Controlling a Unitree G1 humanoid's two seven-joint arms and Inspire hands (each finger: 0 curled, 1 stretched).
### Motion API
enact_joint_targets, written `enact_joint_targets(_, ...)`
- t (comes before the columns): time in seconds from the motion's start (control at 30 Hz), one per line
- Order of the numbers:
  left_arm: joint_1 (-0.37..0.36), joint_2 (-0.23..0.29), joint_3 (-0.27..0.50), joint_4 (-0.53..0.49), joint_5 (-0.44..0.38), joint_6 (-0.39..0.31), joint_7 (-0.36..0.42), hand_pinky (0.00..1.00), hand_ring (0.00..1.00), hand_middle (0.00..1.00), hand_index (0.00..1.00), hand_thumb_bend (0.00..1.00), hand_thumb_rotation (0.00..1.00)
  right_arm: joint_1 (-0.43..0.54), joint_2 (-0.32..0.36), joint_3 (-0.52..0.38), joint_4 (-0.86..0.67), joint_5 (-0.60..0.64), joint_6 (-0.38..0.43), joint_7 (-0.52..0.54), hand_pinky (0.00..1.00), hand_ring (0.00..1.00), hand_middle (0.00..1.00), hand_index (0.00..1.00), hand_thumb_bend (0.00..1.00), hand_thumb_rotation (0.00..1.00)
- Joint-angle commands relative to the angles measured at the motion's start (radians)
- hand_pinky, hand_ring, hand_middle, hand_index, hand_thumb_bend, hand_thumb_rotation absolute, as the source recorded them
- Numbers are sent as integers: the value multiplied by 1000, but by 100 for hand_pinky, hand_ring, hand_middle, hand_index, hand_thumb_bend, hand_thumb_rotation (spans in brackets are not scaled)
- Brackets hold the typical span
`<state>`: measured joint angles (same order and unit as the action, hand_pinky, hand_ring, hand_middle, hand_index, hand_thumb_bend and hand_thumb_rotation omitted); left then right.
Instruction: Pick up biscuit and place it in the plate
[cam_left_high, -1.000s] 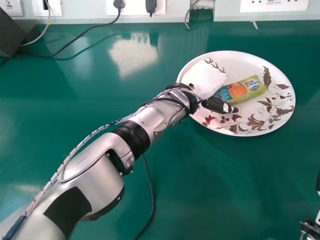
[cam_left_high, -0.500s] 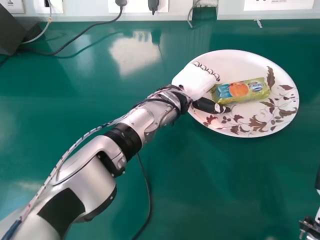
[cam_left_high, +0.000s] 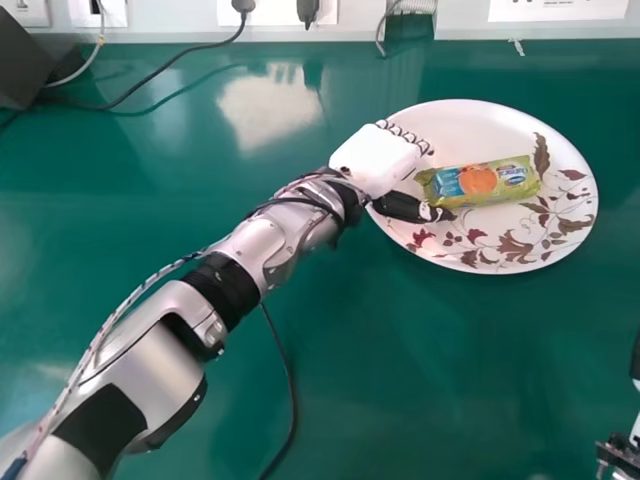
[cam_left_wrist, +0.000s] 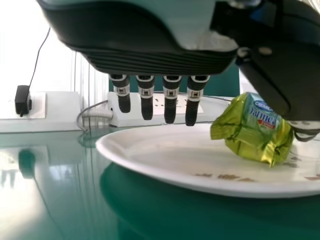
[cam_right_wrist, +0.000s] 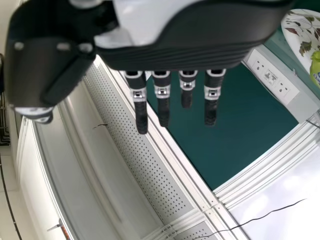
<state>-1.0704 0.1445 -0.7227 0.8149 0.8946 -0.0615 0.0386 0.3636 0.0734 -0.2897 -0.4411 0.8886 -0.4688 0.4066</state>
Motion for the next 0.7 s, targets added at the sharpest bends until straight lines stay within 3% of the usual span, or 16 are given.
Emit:
enact_joint_targets(0.0,32,20,18,-36,-8,-1,-12,100,99,98,93,100,78,-3,25,-1,7,-6,-8,11,80,90,88,82,87,34)
enact_joint_targets(0.37,84,59,71,-102,-37,-26,-24,100,98,98,93,100,74,-19,26,-5,37,-14,-17,19,80,91,87,81,87,32)
enact_joint_targets(0.5,112,79,113,-151,-82,-45,-61,100,98,97,94,100,73,-20,33,-1,38,-23,-20,9,84,91,88,83,86,32)
enact_joint_targets(0.67,166,115,159,-256,-133,-59,-111,100,97,97,95,100,73,-12,33,2,45,-19,-24,23,82,90,87,83,86,35)
